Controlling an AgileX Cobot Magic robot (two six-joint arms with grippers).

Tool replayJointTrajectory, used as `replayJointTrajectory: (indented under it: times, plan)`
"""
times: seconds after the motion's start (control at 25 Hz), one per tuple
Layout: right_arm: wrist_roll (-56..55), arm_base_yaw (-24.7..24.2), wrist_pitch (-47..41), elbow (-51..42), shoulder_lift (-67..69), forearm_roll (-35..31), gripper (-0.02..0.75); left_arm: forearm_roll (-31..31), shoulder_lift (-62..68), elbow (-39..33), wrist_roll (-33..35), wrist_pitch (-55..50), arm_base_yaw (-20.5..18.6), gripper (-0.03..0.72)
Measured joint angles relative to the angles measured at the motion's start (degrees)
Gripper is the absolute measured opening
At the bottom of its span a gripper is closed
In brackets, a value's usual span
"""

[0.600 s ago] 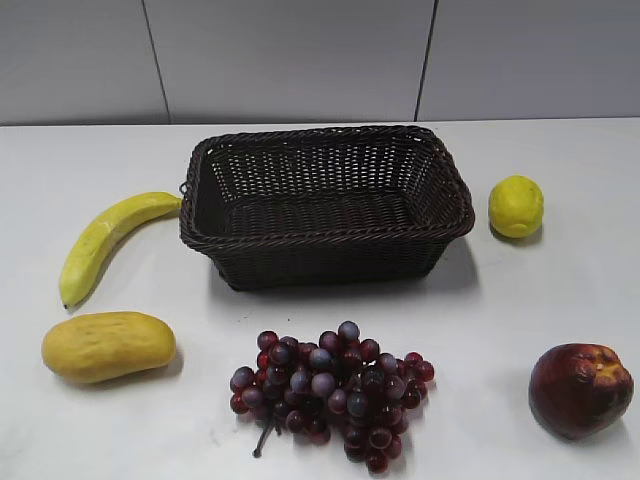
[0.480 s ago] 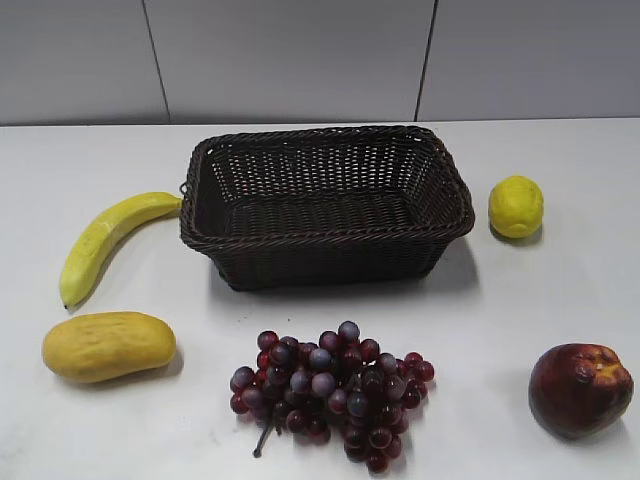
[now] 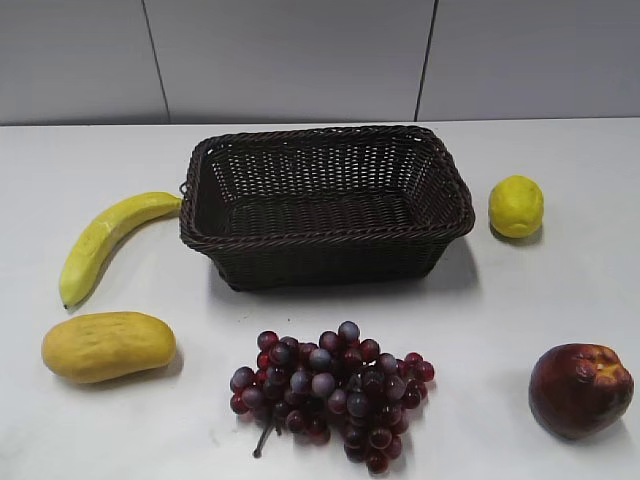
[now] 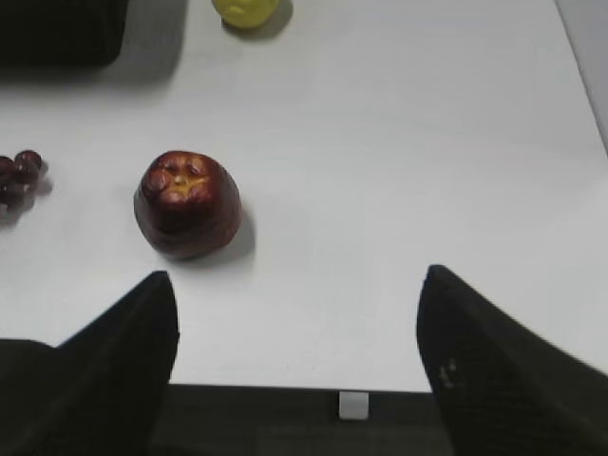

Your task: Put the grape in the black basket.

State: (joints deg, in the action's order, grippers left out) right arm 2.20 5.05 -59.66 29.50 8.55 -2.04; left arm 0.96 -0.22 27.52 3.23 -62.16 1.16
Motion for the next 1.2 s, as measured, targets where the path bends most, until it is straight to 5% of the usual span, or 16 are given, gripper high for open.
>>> replayJointTrajectory:
  times: [0.6, 0.96, 1.2]
  plan:
    - [1.26, 0.0, 6.07, 9.46, 35.97, -4.26, 0.59, 0.0, 0.0, 0.0, 0.0, 0.0, 0.0, 0.236]
    - [11.08, 0.31, 9.51, 15.41, 55.18, -15.34, 0.59, 0.0, 0.0, 0.0, 0.0, 0.0, 0.0, 0.236]
    - [12.5, 9.61, 11.97, 21.29, 65.33, -15.84, 0.59, 0.0, 0.0, 0.0, 0.0, 0.0, 0.0, 0.236]
